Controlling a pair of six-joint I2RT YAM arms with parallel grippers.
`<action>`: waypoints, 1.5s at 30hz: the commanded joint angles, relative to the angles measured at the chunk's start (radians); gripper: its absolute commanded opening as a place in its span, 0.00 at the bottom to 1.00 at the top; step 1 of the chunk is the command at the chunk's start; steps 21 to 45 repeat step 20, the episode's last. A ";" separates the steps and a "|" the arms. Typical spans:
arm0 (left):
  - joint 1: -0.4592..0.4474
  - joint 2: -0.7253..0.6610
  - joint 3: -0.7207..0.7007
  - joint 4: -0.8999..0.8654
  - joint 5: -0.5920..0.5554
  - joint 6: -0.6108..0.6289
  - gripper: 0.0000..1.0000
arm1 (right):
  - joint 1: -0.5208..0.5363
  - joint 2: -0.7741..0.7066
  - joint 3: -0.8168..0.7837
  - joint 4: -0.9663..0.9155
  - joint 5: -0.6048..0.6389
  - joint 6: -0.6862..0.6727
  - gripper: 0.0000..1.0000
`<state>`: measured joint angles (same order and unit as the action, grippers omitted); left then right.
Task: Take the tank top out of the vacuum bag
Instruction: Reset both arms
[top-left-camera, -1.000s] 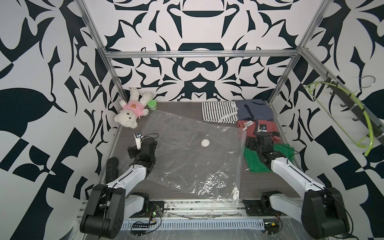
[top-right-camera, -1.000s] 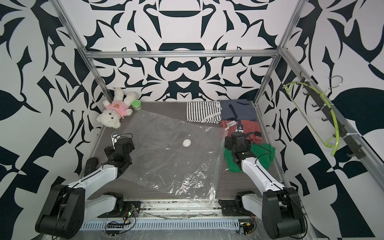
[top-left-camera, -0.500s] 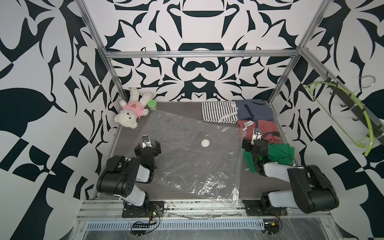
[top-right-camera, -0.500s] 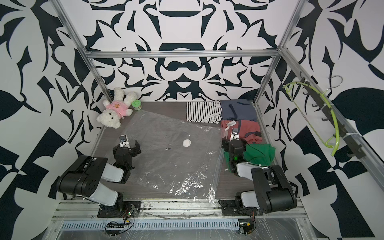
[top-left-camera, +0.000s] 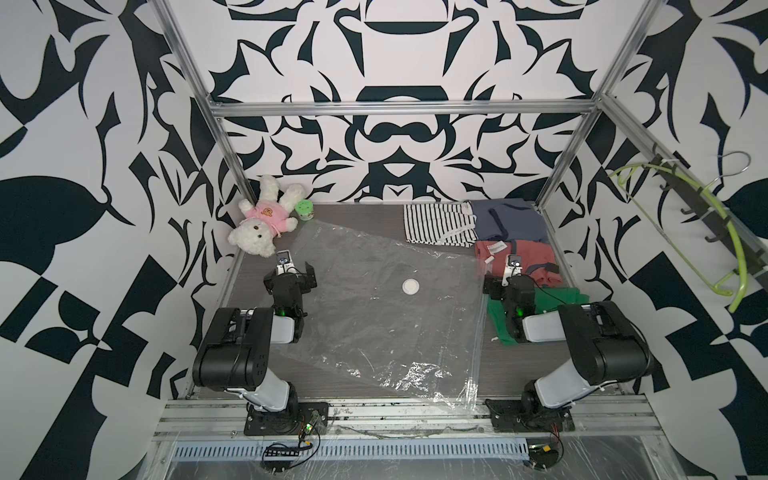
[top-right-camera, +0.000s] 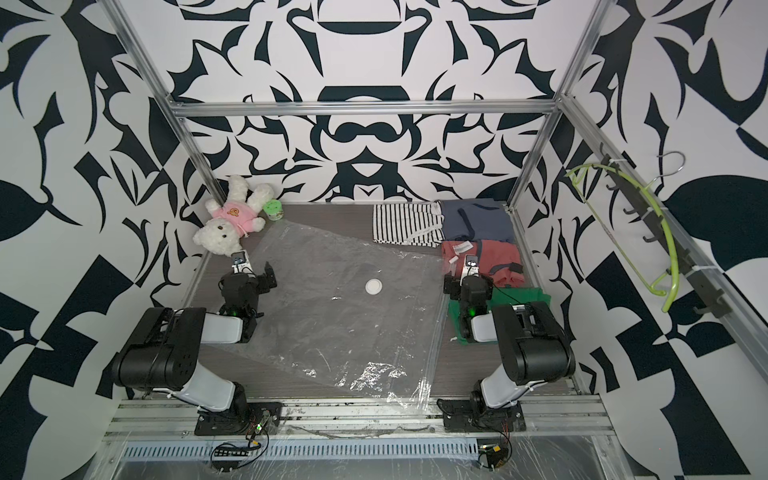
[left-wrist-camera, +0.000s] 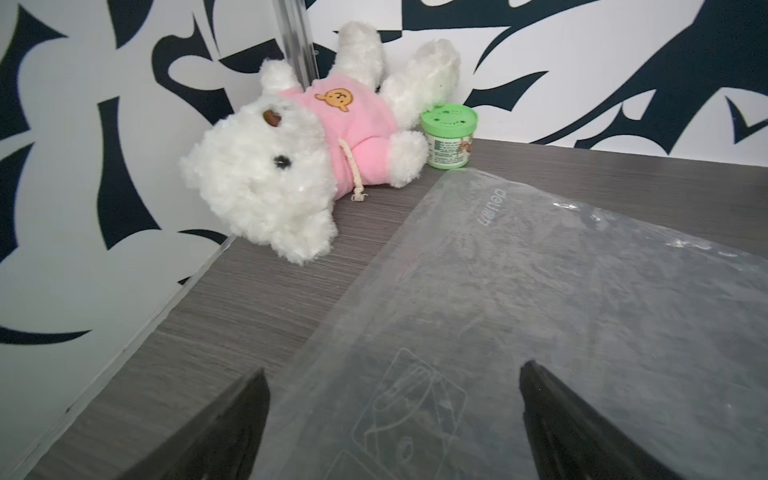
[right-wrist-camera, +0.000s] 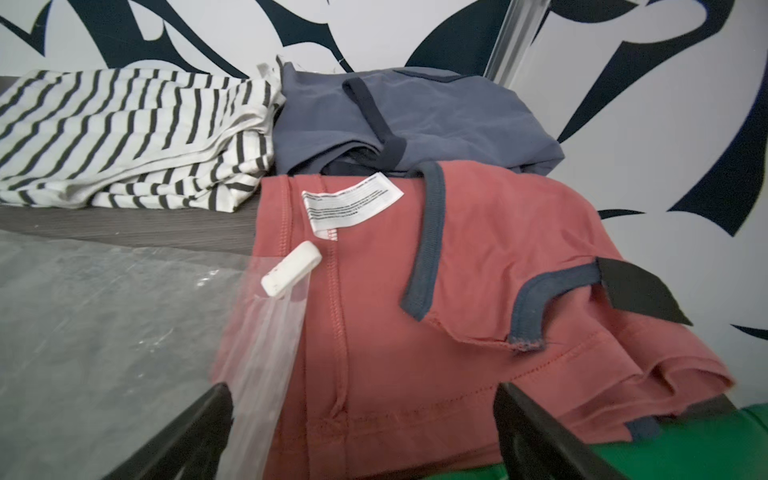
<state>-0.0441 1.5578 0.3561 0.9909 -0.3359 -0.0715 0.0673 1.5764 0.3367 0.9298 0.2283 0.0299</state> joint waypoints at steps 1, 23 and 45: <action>-0.003 -0.014 0.000 -0.064 0.051 -0.026 0.99 | 0.004 -0.021 0.014 0.000 -0.016 0.020 1.00; 0.000 -0.013 0.006 -0.074 0.056 -0.028 0.99 | 0.003 -0.019 0.018 -0.008 -0.018 0.019 1.00; 0.000 -0.013 0.006 -0.074 0.056 -0.028 0.99 | 0.003 -0.019 0.018 -0.008 -0.018 0.019 1.00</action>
